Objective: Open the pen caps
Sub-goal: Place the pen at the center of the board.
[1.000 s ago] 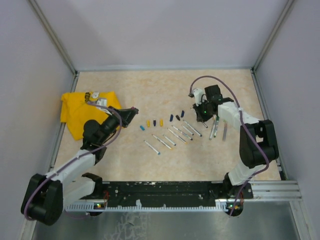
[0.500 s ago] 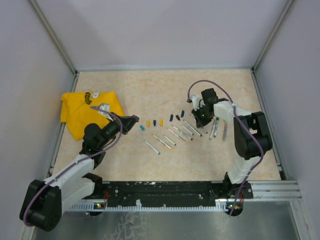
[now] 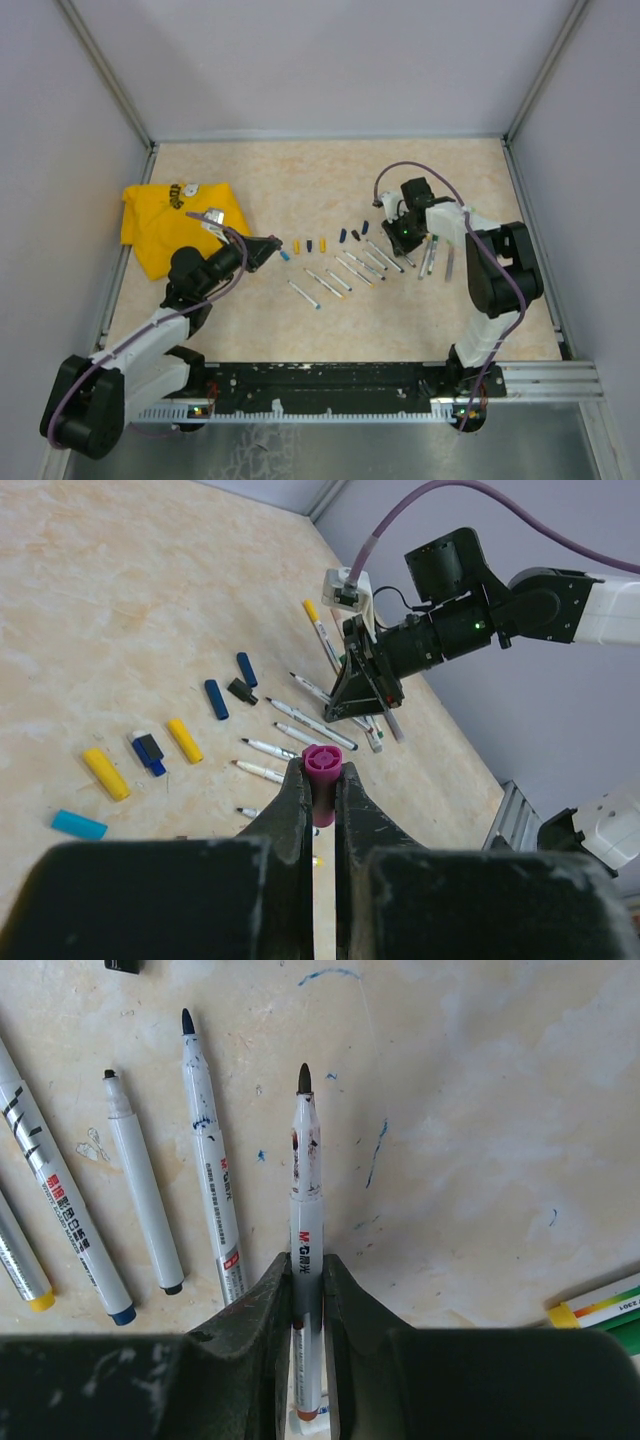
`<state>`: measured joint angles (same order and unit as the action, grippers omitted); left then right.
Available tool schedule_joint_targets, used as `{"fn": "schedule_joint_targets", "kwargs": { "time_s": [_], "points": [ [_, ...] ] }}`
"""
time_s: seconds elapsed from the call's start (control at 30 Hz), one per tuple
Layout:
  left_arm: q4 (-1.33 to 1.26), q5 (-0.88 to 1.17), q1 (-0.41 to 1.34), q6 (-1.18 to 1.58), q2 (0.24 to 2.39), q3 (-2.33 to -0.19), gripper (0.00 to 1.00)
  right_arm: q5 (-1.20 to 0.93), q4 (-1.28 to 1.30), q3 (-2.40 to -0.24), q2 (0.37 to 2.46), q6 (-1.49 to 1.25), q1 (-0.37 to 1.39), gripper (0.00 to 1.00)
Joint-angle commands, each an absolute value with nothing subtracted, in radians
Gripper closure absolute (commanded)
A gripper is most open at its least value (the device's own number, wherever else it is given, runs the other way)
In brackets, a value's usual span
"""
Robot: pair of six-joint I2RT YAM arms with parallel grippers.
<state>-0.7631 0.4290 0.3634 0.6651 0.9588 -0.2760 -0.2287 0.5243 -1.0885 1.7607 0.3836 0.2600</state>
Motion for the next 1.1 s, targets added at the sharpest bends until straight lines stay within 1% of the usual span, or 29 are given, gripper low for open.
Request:
{"fn": "schedule_joint_targets", "kwargs": {
  "time_s": [0.0,0.2,0.37,0.73,0.9,1.07],
  "points": [
    [-0.778,0.484,0.365,0.695,0.979,-0.287,1.0,-0.218,0.525,-1.138,1.761,0.395,0.265,0.82],
    [-0.812,0.506,0.369,0.735,0.992,-0.275,1.0,-0.215,0.523,-1.137,1.754,0.397,0.265,0.76],
    [-0.839,0.491,0.411,0.747,1.009,-0.275,1.0,-0.217,0.519,-1.134,1.74,0.394,0.265,0.7],
    [-0.85,0.37,0.58,0.711,1.073,-0.31,1.0,-0.246,0.504,-1.129,1.676,0.391,0.265,0.67],
    [-0.88,0.333,0.658,0.7,1.168,-0.357,1.0,-0.257,0.497,-1.125,1.661,0.392,0.265,0.67],
    [-0.916,0.294,0.73,0.694,1.29,-0.411,1.0,-0.269,0.488,-1.12,1.601,0.39,0.262,0.66]
  ]
}}
